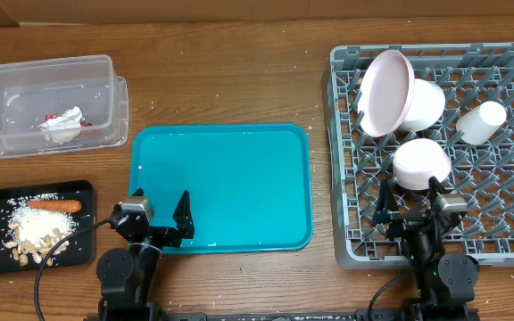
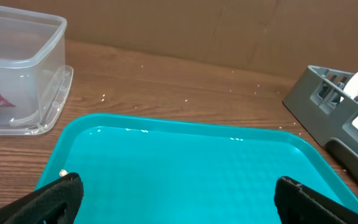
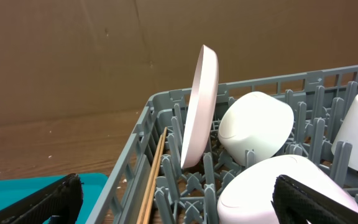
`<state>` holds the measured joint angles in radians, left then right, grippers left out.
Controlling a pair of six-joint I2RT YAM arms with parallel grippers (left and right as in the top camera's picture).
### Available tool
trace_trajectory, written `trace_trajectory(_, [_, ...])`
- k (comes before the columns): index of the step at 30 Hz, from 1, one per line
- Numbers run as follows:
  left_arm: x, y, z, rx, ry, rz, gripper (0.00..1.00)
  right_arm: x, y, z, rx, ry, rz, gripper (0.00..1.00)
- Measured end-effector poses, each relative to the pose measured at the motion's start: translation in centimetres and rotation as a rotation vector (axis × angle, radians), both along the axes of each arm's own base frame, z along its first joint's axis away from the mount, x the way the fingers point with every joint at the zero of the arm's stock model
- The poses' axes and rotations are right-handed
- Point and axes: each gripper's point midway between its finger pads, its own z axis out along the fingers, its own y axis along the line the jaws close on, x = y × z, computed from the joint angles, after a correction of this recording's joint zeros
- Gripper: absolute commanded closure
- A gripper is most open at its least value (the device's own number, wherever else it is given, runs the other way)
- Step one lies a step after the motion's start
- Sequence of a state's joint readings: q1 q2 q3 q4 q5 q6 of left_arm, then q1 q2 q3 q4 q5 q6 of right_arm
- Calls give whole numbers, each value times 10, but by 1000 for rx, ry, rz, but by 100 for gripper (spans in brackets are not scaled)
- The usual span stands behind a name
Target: Sort waste into correct bins and load items into the dishwasher
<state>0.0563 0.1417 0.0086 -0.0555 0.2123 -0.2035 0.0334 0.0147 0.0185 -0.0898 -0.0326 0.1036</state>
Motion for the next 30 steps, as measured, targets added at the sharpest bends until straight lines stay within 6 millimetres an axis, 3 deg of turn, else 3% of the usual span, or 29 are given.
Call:
trace_trajectory(14, [-6,-15,28,4,-123,-58,0,0,0,0,0,0,0,0])
trace_trajectory(24, [-6,-14,28,11,-125,-55,0,0,0,0,0,0,0,0])
trace_trajectory(30, [-5,-12,28,130,-145,-58,0,0,0,0,0,0,0,0])
